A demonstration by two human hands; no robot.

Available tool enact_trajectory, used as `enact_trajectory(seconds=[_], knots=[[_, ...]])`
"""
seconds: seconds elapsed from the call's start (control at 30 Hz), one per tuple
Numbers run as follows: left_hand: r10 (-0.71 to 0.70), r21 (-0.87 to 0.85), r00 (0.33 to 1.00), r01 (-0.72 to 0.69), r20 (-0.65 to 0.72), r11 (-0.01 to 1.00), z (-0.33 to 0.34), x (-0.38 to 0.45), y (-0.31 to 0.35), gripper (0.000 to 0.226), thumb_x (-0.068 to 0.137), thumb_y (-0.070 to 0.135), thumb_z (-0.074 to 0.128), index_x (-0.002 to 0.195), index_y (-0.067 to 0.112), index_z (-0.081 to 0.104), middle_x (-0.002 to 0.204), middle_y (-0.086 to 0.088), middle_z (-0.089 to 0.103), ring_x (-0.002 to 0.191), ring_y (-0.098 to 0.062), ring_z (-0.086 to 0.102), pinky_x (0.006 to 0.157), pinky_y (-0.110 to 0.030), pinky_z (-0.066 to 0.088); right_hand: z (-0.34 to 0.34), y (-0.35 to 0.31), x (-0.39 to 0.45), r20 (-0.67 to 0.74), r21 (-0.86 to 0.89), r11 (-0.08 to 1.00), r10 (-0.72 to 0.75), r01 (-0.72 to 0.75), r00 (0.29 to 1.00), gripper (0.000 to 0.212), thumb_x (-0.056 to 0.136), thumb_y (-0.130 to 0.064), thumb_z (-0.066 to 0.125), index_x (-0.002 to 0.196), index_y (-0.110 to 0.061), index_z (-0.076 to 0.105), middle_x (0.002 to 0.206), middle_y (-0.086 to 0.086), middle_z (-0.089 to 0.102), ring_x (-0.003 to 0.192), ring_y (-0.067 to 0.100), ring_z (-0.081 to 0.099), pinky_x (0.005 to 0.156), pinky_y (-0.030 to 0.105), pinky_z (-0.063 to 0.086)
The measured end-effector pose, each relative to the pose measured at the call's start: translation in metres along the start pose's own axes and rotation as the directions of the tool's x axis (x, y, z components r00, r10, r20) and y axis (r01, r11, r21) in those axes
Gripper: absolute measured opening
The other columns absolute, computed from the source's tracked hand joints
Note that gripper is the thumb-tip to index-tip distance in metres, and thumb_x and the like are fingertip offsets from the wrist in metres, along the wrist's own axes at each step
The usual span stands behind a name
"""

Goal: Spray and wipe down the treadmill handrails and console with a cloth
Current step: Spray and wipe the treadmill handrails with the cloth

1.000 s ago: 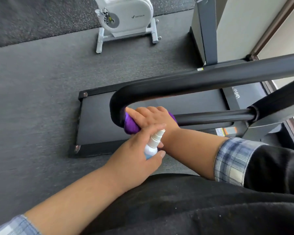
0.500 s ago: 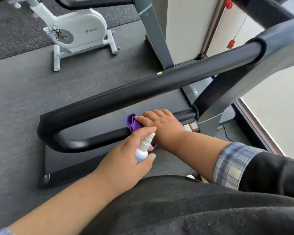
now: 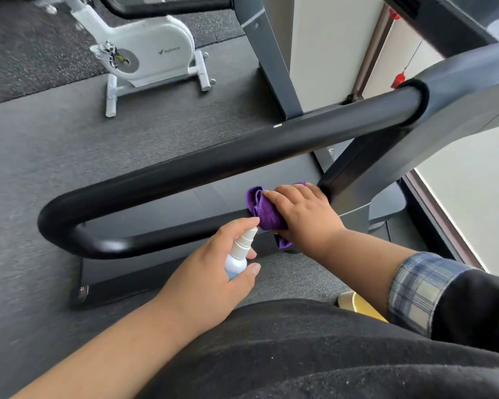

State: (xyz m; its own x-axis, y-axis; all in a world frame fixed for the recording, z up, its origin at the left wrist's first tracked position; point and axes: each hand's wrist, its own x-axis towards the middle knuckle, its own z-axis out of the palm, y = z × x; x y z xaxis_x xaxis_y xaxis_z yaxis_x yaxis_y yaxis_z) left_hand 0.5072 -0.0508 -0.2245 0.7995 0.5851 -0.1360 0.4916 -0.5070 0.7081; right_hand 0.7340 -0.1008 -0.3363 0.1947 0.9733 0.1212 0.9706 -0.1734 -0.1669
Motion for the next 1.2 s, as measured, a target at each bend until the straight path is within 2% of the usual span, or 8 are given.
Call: enact_trajectory(seconds=[0.33, 0.53, 0.7, 0.8, 0.93, 1.0, 1.07, 1.2], knots=[[-0.056, -0.013, 0.996, 0.056, -0.063, 0.998, -0.029, -0.033, -0.038, 0.074, 0.088, 0.029, 0.07, 0.116, 0.079, 0.023, 0.109, 0.033, 0.053, 0.102, 0.0, 0.055, 0.08, -0.004, 0.039, 0.017, -0.076, 0.013, 0.005, 0.115, 0.99, 0.086, -0.086, 0.996, 0.078, 0.084, -0.054, 0.067, 0.151, -0.03, 0.035, 0.138, -0.004, 0.051, 0.131, 0.026, 0.041, 0.114, 0.053, 0.021], [-0.009, -0.004, 0.998, 0.008, -0.064, 1.0, -0.061, -0.054, -0.07, 0.074, 0.087, 0.027, 0.071, 0.116, 0.078, 0.025, 0.11, 0.032, 0.053, 0.103, 0.004, 0.055, 0.081, -0.002, 0.037, 0.01, -0.159, 0.037, 0.139, 0.278, 0.946, 0.132, -0.166, 0.981, 0.075, 0.085, -0.057, 0.027, 0.155, -0.033, 0.024, 0.152, -0.008, 0.035, 0.144, 0.022, 0.023, 0.121, 0.052, 0.003], [0.047, 0.003, 0.997, -0.047, -0.058, 0.999, -0.091, -0.073, -0.1, 0.076, 0.086, 0.028, 0.072, 0.117, 0.079, 0.025, 0.112, 0.033, 0.054, 0.106, 0.004, 0.055, 0.083, -0.002, 0.037, 0.015, -0.198, 0.048, 0.053, 0.441, 0.876, 0.19, -0.194, 0.98, 0.068, 0.09, -0.061, 0.033, 0.151, -0.031, 0.033, 0.149, -0.01, 0.043, 0.141, 0.017, 0.029, 0.121, 0.048, 0.005], [0.119, 0.021, 0.991, -0.118, -0.062, 0.993, -0.102, -0.078, -0.112, 0.079, 0.084, 0.026, 0.074, 0.121, 0.077, 0.026, 0.114, 0.035, 0.054, 0.104, 0.005, 0.058, 0.085, -0.003, 0.039, 0.016, -0.225, 0.053, 0.049, 0.557, 0.82, 0.129, -0.134, 0.991, 0.06, 0.097, -0.047, 0.052, 0.151, -0.027, 0.035, 0.148, -0.01, 0.045, 0.141, 0.012, 0.029, 0.122, 0.042, 0.005], [0.279, 0.053, 0.953, -0.275, -0.12, 0.96, -0.114, -0.083, -0.126, 0.064, 0.083, 0.032, 0.068, 0.135, 0.053, 0.036, 0.104, 0.02, 0.061, 0.093, -0.003, 0.064, 0.083, -0.015, 0.05, 0.009, -0.264, 0.062, 0.089, 0.691, 0.722, -0.032, -0.039, 0.996, 0.067, 0.088, -0.042, 0.055, 0.15, -0.024, 0.035, 0.139, -0.007, 0.047, 0.134, 0.008, 0.03, 0.122, 0.042, 0.016], [0.331, 0.053, 0.936, -0.327, -0.119, 0.944, -0.119, -0.085, -0.133, 0.062, 0.084, 0.03, 0.068, 0.136, 0.044, 0.037, 0.103, 0.016, 0.062, 0.089, -0.005, 0.064, 0.081, -0.021, 0.053, 0.008, -0.276, 0.062, 0.129, 0.637, 0.771, -0.082, -0.02, 0.988, 0.085, 0.081, -0.054, 0.04, 0.156, -0.02, 0.02, 0.15, -0.005, 0.036, 0.143, 0.009, 0.018, 0.124, 0.039, 0.005], [0.348, 0.056, 0.931, -0.344, -0.107, 0.937, -0.121, -0.086, -0.138, 0.062, 0.085, 0.03, 0.068, 0.137, 0.042, 0.037, 0.103, 0.012, 0.063, 0.087, -0.007, 0.064, 0.079, -0.025, 0.054, 0.014, -0.276, 0.06, 0.14, 0.48, 0.876, -0.118, 0.036, 0.983, 0.09, 0.086, -0.052, 0.043, 0.159, -0.019, 0.003, 0.161, -0.004, 0.019, 0.149, 0.011, 0.003, 0.124, 0.04, -0.005], [0.346, 0.049, 0.934, -0.343, -0.089, 0.938, -0.118, -0.084, -0.141, 0.061, 0.085, 0.032, 0.066, 0.137, 0.043, 0.037, 0.104, 0.014, 0.061, 0.088, -0.007, 0.064, 0.081, -0.026, 0.053, 0.029, -0.268, 0.057, 0.082, 0.318, 0.939, -0.164, 0.13, 0.983, 0.091, 0.09, -0.045, 0.051, 0.157, -0.021, -0.006, 0.161, 0.0, 0.023, 0.15, 0.019, 0.012, 0.124, 0.04, -0.003]])
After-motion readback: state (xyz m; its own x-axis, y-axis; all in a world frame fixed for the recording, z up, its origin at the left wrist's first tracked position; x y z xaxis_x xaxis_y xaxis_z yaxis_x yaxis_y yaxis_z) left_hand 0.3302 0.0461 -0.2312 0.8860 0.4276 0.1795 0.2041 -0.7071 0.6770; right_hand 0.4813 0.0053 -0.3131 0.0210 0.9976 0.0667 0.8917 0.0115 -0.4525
